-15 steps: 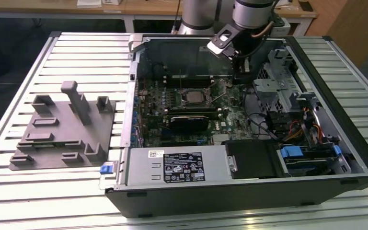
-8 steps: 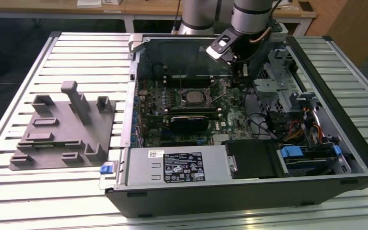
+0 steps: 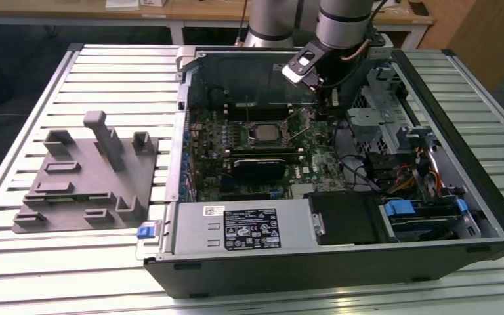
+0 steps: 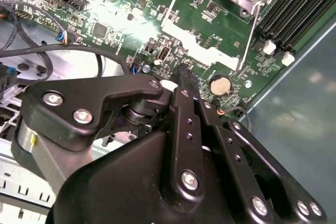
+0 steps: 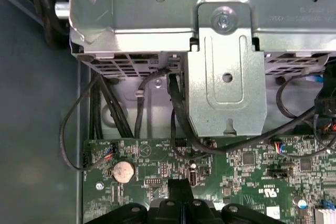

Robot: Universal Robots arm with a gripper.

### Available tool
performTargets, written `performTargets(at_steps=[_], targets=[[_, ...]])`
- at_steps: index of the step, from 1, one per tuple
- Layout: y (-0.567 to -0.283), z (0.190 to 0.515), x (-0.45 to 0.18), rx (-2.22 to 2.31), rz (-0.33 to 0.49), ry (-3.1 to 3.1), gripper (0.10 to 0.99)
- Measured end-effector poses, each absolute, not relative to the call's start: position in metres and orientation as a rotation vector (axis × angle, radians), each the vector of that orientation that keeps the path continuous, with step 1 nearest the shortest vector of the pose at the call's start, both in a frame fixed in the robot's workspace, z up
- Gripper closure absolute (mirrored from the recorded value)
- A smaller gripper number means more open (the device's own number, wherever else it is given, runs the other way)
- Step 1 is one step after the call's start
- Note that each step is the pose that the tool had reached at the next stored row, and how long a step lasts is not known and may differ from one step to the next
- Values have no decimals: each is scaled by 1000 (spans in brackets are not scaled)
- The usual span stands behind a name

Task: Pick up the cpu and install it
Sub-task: 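Close the cpu cover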

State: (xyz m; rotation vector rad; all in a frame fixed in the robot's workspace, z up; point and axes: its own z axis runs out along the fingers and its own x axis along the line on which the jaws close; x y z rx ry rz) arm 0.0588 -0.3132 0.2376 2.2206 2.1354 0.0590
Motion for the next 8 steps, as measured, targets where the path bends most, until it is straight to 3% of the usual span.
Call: performTargets(at_steps=[8], targets=[[-313, 238, 45, 2223, 60, 2134, 980]])
